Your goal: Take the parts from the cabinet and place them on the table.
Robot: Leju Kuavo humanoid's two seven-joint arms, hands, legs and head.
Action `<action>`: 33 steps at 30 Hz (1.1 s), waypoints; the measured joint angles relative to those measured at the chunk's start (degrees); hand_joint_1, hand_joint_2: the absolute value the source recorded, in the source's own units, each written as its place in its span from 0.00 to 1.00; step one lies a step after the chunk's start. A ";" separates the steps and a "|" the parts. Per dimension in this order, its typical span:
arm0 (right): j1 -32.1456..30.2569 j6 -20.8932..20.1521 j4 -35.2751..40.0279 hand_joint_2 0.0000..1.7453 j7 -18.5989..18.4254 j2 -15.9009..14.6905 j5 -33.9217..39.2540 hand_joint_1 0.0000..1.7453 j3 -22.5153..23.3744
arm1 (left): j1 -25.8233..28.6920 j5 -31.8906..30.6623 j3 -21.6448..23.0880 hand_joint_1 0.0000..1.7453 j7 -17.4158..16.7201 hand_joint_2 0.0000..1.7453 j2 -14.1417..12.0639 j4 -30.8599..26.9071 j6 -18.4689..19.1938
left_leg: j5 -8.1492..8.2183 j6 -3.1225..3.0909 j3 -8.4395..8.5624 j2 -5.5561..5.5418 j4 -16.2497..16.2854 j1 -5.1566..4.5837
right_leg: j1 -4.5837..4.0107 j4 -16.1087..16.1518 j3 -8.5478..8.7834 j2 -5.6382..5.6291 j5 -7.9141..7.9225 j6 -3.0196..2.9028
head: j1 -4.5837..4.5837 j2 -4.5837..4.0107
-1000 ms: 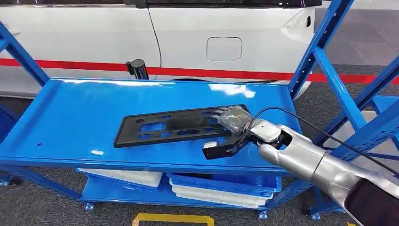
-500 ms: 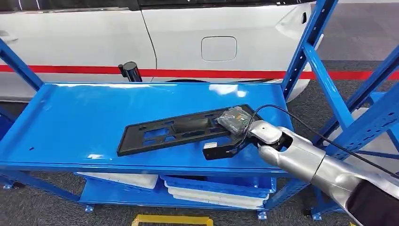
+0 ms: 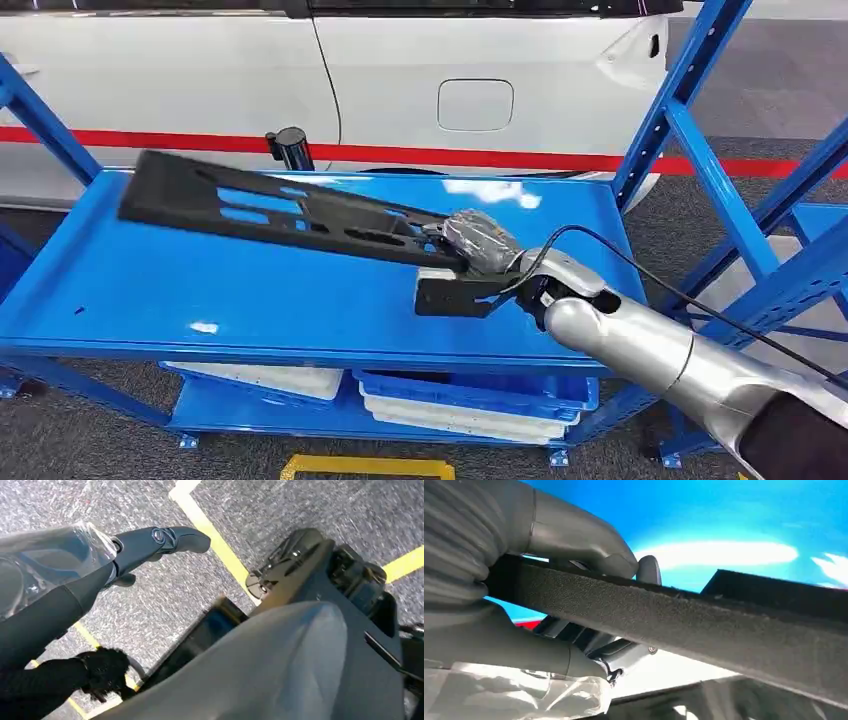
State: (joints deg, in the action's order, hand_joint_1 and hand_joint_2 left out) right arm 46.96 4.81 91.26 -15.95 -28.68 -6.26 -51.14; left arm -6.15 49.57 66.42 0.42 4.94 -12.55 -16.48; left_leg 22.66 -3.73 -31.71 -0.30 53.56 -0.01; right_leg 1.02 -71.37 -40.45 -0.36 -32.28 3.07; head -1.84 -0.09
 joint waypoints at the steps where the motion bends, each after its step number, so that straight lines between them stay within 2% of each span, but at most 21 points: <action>1: 0.13 0.48 1.88 1.00 0.37 0.02 3.06 1.00 0.50 | 0.16 0.11 0.00 0.00 0.13 0.00 0.00 0.00 -0.18 | 0.04 -0.03 0.06 -0.03 0.02 0.02 | 0.07 -2.55 -1.23 0.01 -0.27 0.09 | 0.02 0.02; 3: 0.76 1.64 6.23 1.00 1.47 0.13 8.96 1.00 1.49 | 0.23 0.57 -0.02 0.00 0.50 0.00 0.00 0.00 -0.22 | 0.22 0.16 0.21 -0.11 0.18 0.28 | 0.32 1.33 0.46 0.04 3.05 0.41 | 0.02 0.02; 5: 1.70 2.75 9.99 1.00 2.93 0.26 13.59 1.00 2.64 | 0.21 1.18 -0.02 0.00 1.38 0.00 -0.02 0.00 0.13 | 0.69 0.81 0.24 -0.13 0.74 0.55 | 0.66 10.89 5.13 0.20 7.68 0.68 | 0.00 0.02; 6: 2.00 3.43 12.57 1.00 4.02 0.31 16.83 1.00 3.36 | 0.21 1.51 -0.02 0.00 1.97 0.00 -0.13 0.04 0.55 | 1.10 1.37 0.06 -0.13 1.20 0.30 | 0.72 14.67 6.97 0.33 7.86 0.85 | 0.00 0.02; 9: 1.52 4.06 17.75 1.00 6.10 0.42 20.80 1.00 4.33 | 0.29 1.90 -0.02 0.00 2.71 0.00 -0.24 0.09 0.72 | 1.30 2.08 -0.11 -0.12 1.42 0.33 | 0.14 15.09 7.09 -0.09 7.56 -0.46 | 0.11 0.02; 10: 1.28 4.09 19.06 1.00 6.86 0.44 21.69 1.00 4.46 | 0.27 2.06 -0.02 0.00 2.97 1.00 -0.28 0.09 0.72 | 1.29 2.41 -0.06 -0.10 1.35 0.47 | 0.03 15.11 7.03 -0.11 7.60 -0.85 | 0.09 0.00; 12: 0.83 4.11 21.59 1.00 7.85 0.48 22.61 1.00 4.68 | 0.26 2.05 -0.02 0.00 3.37 1.00 -0.33 0.09 0.72 | 2.82 3.05 -0.87 0.00 3.23 0.74 | 0.39 15.29 7.16 -0.02 7.81 -1.49 | 0.15 0.02; 14: -0.89 4.09 24.15 1.00 10.65 0.72 25.39 1.00 5.05 | 0.24 2.16 -0.02 0.00 3.80 1.00 -0.50 0.09 0.74 | 7.37 3.60 -4.90 0.01 12.18 0.81 | 0.36 15.29 7.13 -0.01 7.82 -1.99 | 0.17 0.02; 16: -4.67 4.00 26.64 1.00 14.09 1.16 28.19 1.00 5.61 | 0.29 2.56 -0.02 0.00 4.37 1.00 -0.61 0.09 0.79 | 9.76 3.78 -8.64 0.01 19.82 0.81 | 0.14 15.28 7.15 0.13 7.73 -2.12 | 0.13 0.02; 17: -6.29 3.98 27.57 1.00 15.38 1.33 28.86 1.00 5.64 | 0.30 2.86 -0.04 0.00 4.70 1.00 -0.68 0.09 0.83 | 9.25 3.71 -8.97 0.00 20.15 0.78 | 0.10 15.27 7.15 0.10 7.73 -2.11 | 0.11 0.02; 18: -8.00 3.98 28.48 1.00 16.44 1.51 29.25 1.00 5.86 | 0.30 3.10 -0.07 0.00 5.01 1.00 -0.77 0.09 0.88 | 7.55 3.50 -7.87 0.00 17.76 0.72 | 0.09 15.27 7.22 0.03 7.73 -2.11 | 0.13 0.02; 19: -9.59 3.95 29.46 1.00 17.27 1.71 29.45 1.00 6.18 | 0.29 3.35 -0.13 0.00 5.31 0.00 -0.87 0.09 0.90 | 5.31 3.26 -5.79 -0.01 13.41 0.69 | 0.06 15.27 7.30 -0.03 7.70 -2.06 | 0.13 0.02; 21: -12.31 3.76 30.86 1.00 18.60 1.81 29.78 1.00 6.82 | 0.36 3.98 -0.22 0.00 6.32 0.00 -1.18 0.09 0.94 | 1.37 2.24 -0.64 -0.11 3.09 0.45 | 0.09 15.31 7.45 -0.12 7.69 -2.02 | 0.13 0.02; 22: -13.63 3.58 31.49 1.00 19.26 1.86 29.82 1.00 7.08 | 0.35 4.20 -0.33 0.00 6.84 1.00 -1.27 0.09 1.03 | 1.92 2.14 -0.02 -0.04 1.37 0.01 | -0.32 15.14 7.31 -0.22 7.53 -1.76 | 0.13 0.00; 24: -16.64 3.34 32.56 1.00 20.00 2.08 29.82 1.00 7.32 | 0.59 4.31 -0.53 0.00 7.78 1.00 -1.49 0.09 1.29 | 1.87 1.98 -0.21 -0.02 1.53 -0.19 | -0.08 15.33 7.38 -0.20 7.56 -1.13 | 0.07 0.02; 27: -19.74 2.67 33.54 1.00 20.15 2.21 29.65 1.00 7.67 | 0.64 4.24 -0.68 0.00 9.75 1.00 -1.79 0.09 1.38 | 0.83 0.95 0.82 -0.03 0.14 0.19 | 0.11 14.56 7.31 -0.06 6.83 -0.21 | 0.05 0.02; 28: -20.28 2.51 33.80 1.00 20.17 2.21 29.65 1.00 7.78 | 0.64 4.06 -0.68 0.00 9.97 1.00 -1.88 0.09 1.20 | 0.74 0.66 0.91 0.10 -0.01 0.33 | 0.08 12.46 6.38 -0.04 5.21 -0.17 | -0.13 0.02; 29: -20.91 2.40 34.05 1.00 20.17 2.27 29.63 1.00 7.80 | 0.63 3.78 -0.68 0.00 10.34 1.00 -1.90 0.09 0.81 | 0.73 0.59 0.87 0.11 -0.01 0.34 | 0.05 7.48 4.11 -0.04 2.35 -0.09 | -0.15 0.02; 31: -22.61 2.36 34.44 1.00 20.17 2.34 29.60 1.00 7.80 | 0.65 2.47 -0.66 0.00 11.28 1.00 -1.92 0.09 -0.59 | 0.74 0.57 0.81 0.11 0.04 0.34 | 0.10 -1.03 0.25 -0.03 -1.05 0.17 | -0.15 0.02; 32: -23.35 2.31 34.55 1.00 20.17 2.36 29.60 1.00 7.80 | 0.70 2.12 -0.66 0.00 11.84 1.00 -1.99 0.09 -1.11 | 0.75 0.57 0.82 0.10 0.05 0.35 | 0.17 -2.39 -0.35 -0.02 -0.86 0.28 | -0.17 0.02; 33: -23.87 2.23 34.77 1.00 20.17 2.36 29.58 1.00 7.82 | 0.70 1.92 -0.66 0.00 12.33 1.00 -2.01 0.09 -1.59 | 0.76 0.59 0.84 0.08 0.08 0.38 | 0.27 -0.88 0.43 0.00 0.43 0.36 | -0.18 0.02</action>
State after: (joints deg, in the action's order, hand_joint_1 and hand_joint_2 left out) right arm 23.09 7.04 126.03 4.22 -26.32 23.32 -43.32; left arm -5.45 51.49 65.77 12.74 2.93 -12.46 -18.07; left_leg 23.42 -3.14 -30.88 -0.22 53.64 0.37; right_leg 1.29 -72.25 -40.02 -0.36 -31.85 3.42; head -2.01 -0.07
